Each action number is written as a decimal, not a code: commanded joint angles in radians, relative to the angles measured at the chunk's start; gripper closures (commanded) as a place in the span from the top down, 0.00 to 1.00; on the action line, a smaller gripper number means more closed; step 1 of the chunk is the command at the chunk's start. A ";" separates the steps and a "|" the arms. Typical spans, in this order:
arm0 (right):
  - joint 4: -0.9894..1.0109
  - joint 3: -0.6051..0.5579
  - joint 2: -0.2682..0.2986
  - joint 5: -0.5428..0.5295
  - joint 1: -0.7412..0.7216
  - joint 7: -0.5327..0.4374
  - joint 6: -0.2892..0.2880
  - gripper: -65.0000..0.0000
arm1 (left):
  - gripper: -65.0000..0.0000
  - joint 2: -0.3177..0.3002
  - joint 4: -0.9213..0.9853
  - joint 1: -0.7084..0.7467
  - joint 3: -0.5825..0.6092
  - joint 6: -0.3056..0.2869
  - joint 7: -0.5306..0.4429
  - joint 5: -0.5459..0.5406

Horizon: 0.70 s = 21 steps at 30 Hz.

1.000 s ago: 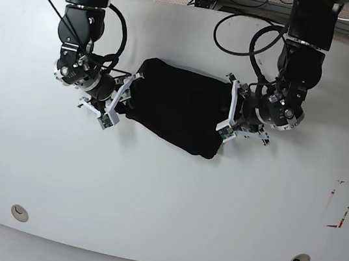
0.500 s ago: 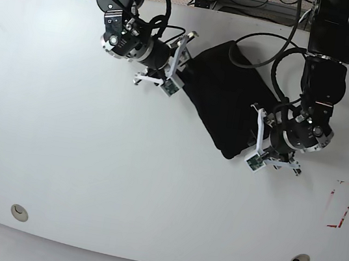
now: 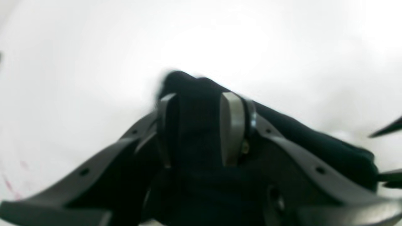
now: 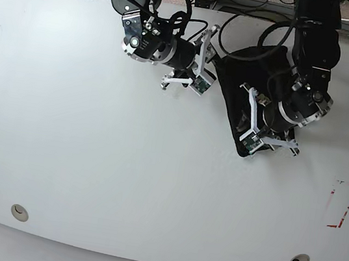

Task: Fold the T-shirt properly
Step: 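Rotate the folded bundle with both grippers and release the right gripper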

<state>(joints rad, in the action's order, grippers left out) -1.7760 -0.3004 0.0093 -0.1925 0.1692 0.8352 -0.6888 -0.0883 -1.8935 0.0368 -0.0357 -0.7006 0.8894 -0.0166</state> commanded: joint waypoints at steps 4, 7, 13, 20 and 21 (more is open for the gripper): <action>-0.034 0.016 -0.009 -0.023 -0.040 0.034 -0.009 0.32 | 0.31 0.065 -0.042 0.051 -0.013 0.065 -0.020 0.005; -0.034 0.079 -0.009 -0.023 -0.058 0.042 -0.009 0.32 | 0.31 0.078 -0.044 0.084 -0.013 0.129 -0.066 0.005; -0.031 0.209 -0.004 -0.025 -0.082 0.042 -0.009 0.32 | 0.31 0.106 -0.041 0.196 -0.010 0.295 -0.280 0.007; -0.029 0.381 -0.006 -0.025 -0.092 0.043 -0.009 0.33 | 0.31 0.107 0.059 0.259 -0.011 0.417 -0.405 0.007; -0.029 0.399 -0.006 -0.025 -0.101 0.043 -0.009 0.33 | 0.31 0.106 0.087 0.259 -0.014 0.419 -0.419 0.007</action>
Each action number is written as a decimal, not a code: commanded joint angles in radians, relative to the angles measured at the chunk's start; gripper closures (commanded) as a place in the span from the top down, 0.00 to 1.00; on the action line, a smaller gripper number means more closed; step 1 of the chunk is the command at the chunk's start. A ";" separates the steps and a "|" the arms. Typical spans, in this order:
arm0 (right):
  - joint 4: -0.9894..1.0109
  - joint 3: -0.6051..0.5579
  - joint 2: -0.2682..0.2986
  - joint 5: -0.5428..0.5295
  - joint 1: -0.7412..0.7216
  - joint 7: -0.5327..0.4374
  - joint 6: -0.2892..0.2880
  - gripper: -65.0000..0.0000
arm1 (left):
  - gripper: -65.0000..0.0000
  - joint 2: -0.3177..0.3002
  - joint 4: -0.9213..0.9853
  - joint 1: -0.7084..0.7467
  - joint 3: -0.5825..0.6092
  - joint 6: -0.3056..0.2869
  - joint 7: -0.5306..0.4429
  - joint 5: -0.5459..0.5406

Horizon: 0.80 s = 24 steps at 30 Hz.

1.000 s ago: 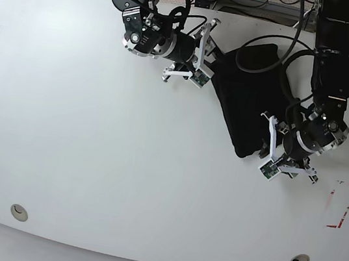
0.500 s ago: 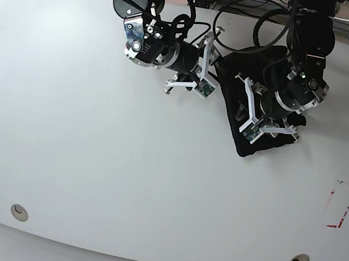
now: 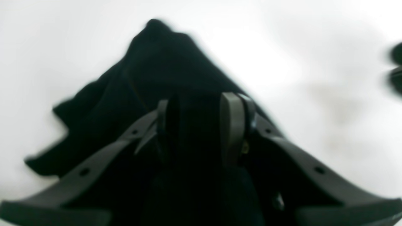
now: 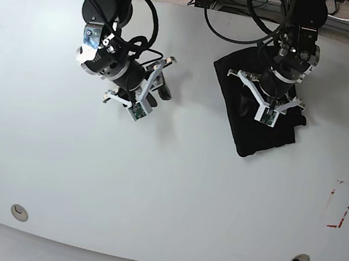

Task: Fold the T-shirt properly
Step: 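Rotate the folded bundle with both grippers and release the right gripper, then carry the folded shirt with the left gripper to the table edge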

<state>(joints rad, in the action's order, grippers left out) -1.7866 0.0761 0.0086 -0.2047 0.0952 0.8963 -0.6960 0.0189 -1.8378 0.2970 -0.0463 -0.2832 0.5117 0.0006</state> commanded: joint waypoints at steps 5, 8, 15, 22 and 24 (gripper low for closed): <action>-0.022 0.110 -0.006 -0.012 -0.045 0.054 -0.002 0.33 | 0.31 -0.024 0.203 -0.009 -0.071 -0.003 -0.055 -0.015; -0.022 0.153 -0.008 -0.012 -0.067 0.093 -0.002 0.32 | 0.31 -0.056 0.269 -0.009 -0.106 -0.046 -0.038 -0.015; -0.078 0.207 -0.006 -0.012 -0.073 0.116 -0.002 0.33 | 0.31 -0.199 0.250 -0.020 -0.284 -0.342 0.238 -0.014; -0.135 0.209 -0.003 -0.012 -0.067 0.117 -0.002 0.33 | 0.31 -0.406 0.390 -0.034 -0.484 -0.415 0.249 -0.011; -0.146 0.209 -0.003 -0.012 -0.065 0.117 -0.002 0.33 | 0.31 -0.465 0.445 -0.055 -0.505 -0.415 0.247 -0.014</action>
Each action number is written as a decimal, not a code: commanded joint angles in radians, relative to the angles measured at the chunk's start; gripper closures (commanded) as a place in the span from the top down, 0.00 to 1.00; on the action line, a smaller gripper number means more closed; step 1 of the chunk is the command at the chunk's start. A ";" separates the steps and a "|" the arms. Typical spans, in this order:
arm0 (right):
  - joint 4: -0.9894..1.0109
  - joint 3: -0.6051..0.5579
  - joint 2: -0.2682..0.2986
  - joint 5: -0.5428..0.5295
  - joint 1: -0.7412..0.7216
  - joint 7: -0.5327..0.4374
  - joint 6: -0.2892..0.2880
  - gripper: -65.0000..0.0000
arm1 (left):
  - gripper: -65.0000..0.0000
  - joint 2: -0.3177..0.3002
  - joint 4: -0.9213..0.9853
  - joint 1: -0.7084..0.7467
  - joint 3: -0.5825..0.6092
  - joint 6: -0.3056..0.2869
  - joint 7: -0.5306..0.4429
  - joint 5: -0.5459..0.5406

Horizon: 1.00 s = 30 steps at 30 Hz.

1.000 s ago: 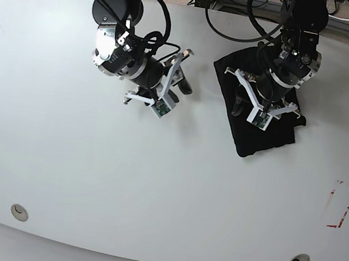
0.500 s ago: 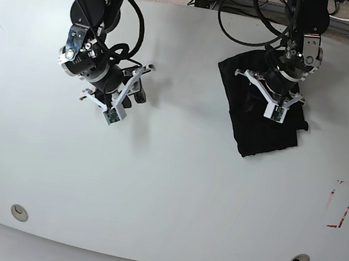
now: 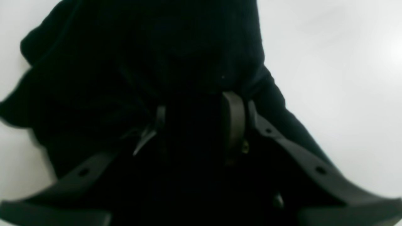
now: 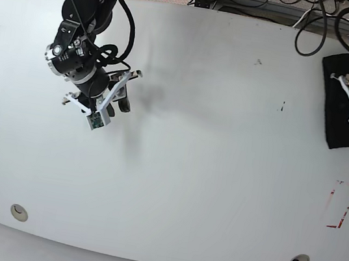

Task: Fold the T-shirt properly

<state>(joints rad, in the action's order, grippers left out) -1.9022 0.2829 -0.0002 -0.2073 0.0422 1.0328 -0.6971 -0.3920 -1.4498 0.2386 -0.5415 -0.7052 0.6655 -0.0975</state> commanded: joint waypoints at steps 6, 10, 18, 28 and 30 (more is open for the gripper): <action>-0.036 -0.003 0.006 -0.010 0.012 -0.019 -0.001 0.32 | 0.31 -0.203 0.283 -0.104 -0.024 0.007 0.061 0.083; -0.036 -0.003 0.006 -0.010 0.017 -0.019 -0.001 0.32 | 0.31 -0.253 0.387 -0.160 -0.021 0.007 -0.020 0.084; -0.044 -0.001 0.006 -0.008 0.034 -0.019 -0.001 0.32 | 0.31 -0.267 0.281 -0.235 -0.025 0.007 0.053 0.081; -0.061 0.000 0.009 0.013 0.028 -0.049 -0.001 0.32 | 0.31 -0.071 -0.196 -0.138 -0.096 0.007 0.107 0.087; -0.061 -0.003 0.027 0.052 0.028 -0.111 -0.001 0.32 | 0.31 0.006 -0.279 -0.135 -0.101 0.007 0.070 0.089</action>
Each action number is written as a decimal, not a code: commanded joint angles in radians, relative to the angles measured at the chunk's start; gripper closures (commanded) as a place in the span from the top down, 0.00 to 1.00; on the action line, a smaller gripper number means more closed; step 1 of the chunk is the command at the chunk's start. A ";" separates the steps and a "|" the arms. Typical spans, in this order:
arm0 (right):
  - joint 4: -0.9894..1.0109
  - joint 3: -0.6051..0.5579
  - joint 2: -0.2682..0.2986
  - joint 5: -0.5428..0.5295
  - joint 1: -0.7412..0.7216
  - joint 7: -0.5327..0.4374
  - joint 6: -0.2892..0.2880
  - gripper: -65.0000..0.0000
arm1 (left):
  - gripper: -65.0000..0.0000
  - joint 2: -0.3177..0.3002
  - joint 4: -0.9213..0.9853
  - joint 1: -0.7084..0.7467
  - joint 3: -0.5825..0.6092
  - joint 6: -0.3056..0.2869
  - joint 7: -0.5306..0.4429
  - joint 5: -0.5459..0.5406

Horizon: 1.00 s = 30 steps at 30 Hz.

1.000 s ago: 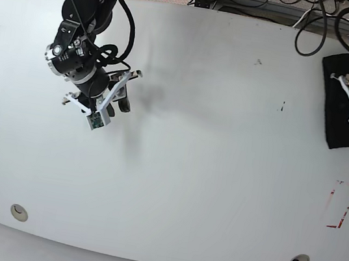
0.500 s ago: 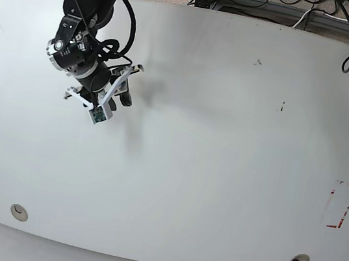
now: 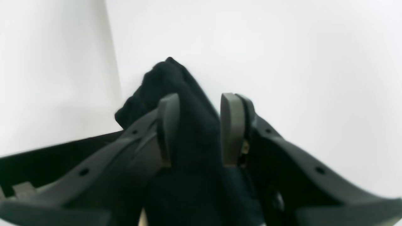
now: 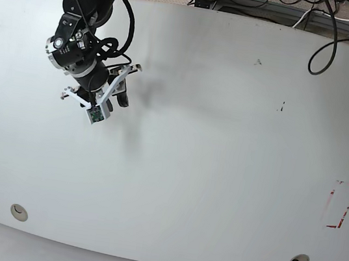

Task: Fold the T-shirt properly

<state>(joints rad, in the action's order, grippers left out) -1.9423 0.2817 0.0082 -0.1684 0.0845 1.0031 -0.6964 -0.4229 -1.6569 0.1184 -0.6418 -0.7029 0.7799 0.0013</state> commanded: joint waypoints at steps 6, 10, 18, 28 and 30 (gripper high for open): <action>0.054 0.004 0.025 0.211 0.007 -0.372 -0.002 0.33 | 0.31 0.230 -0.159 0.057 0.033 0.024 -0.319 -0.010; 0.152 0.015 0.045 0.309 0.033 -0.593 -0.002 0.33 | 0.31 0.327 -0.162 0.125 0.089 0.156 -0.532 0.007; 0.260 0.147 0.054 0.310 0.194 -0.918 -0.002 0.33 | 0.31 0.471 -0.177 0.327 0.182 0.265 -0.796 0.065; 0.206 0.213 0.068 0.023 0.565 -0.950 -0.002 0.33 | 0.30 0.580 -0.262 0.706 0.185 0.265 -0.847 0.059; 0.179 0.216 0.059 0.003 0.642 -0.950 -0.002 0.33 | 0.30 0.580 -0.263 0.781 0.195 0.265 -0.847 0.059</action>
<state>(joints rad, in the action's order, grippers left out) -1.7187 0.4988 0.0750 -0.1349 0.6682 0.0792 -0.6819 0.1600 -1.8992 0.8600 -0.4522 -0.4438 -0.0399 0.0750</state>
